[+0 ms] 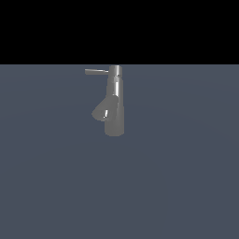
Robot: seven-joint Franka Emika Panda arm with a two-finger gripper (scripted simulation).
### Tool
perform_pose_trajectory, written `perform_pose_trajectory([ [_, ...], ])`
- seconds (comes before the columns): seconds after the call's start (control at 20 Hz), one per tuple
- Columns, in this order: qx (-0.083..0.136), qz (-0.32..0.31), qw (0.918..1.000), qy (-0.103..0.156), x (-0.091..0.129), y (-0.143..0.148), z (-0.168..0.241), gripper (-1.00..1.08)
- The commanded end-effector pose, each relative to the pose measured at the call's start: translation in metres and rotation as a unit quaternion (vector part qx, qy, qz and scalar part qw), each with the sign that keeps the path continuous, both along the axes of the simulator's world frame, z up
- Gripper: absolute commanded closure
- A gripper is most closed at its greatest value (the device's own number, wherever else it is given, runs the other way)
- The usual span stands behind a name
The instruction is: Turn on the faucet by rotating a designated handle.
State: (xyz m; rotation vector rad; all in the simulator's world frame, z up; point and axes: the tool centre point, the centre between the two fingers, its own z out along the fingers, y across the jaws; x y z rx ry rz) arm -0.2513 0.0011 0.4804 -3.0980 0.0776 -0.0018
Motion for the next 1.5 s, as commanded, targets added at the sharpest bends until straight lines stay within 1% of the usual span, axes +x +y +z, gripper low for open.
perform_pose_trajectory([
  [0.0, 0.0, 0.0, 1.0, 0.0, 0.0, 0.0, 0.0, 1.08],
  [0.45, -0.014, -0.012, 0.9998, 0.003, 0.004, -0.01, 0.005, 1.08],
  [0.65, -0.014, -0.012, 0.9998, 0.003, 0.005, -0.01, 0.005, 1.08],
  [0.85, -0.014, -0.022, 0.9996, 0.003, 0.01, -0.009, 0.006, 1.08],
  [1.15, -0.016, -0.053, 0.9984, 0.005, 0.028, -0.007, 0.009, 1.08],
  [1.45, -0.019, -0.104, 0.9943, 0.008, 0.059, -0.003, 0.012, 1.08],
])
